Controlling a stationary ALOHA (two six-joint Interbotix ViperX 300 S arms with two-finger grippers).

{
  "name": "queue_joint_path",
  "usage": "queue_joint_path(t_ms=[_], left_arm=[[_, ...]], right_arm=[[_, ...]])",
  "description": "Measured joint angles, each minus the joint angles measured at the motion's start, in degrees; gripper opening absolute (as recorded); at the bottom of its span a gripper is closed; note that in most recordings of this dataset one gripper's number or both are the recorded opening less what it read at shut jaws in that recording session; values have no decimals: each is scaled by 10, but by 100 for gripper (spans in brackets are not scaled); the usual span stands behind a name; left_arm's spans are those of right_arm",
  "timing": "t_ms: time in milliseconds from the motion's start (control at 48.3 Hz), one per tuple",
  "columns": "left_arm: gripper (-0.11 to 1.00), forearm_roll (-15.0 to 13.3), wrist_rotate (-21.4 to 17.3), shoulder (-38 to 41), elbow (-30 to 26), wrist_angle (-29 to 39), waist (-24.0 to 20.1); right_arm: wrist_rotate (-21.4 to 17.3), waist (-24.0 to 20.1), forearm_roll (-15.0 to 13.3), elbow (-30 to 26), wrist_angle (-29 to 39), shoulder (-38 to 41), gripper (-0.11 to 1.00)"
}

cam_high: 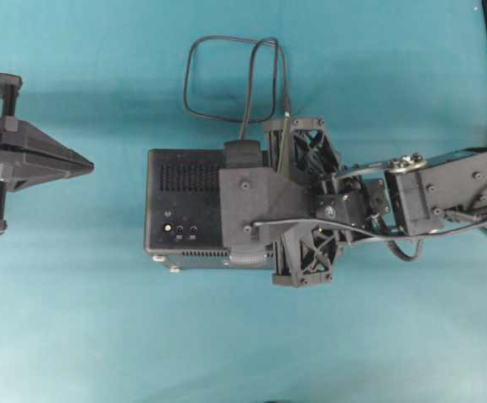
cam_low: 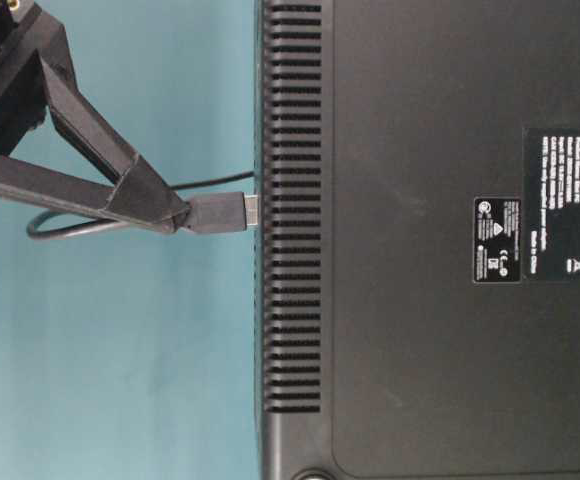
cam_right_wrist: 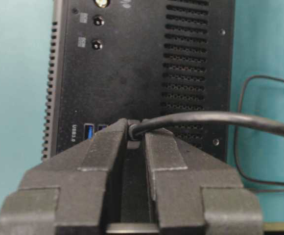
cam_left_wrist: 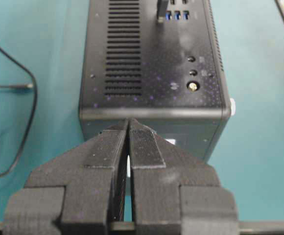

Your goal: Insert the USB into the PC box with both arms.

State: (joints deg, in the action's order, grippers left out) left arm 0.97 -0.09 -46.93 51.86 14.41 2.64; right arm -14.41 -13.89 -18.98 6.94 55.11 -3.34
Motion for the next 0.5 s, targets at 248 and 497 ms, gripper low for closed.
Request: queue_joint_path(t_ms=[248, 497], left_arm=[[0, 0, 0, 0, 0, -1, 0], [0, 0, 0, 0, 0, 0, 0]], right_arm=[[-25, -2, 1, 11, -6, -5, 8], [-60, -3, -1, 43, -47, -22, 7]])
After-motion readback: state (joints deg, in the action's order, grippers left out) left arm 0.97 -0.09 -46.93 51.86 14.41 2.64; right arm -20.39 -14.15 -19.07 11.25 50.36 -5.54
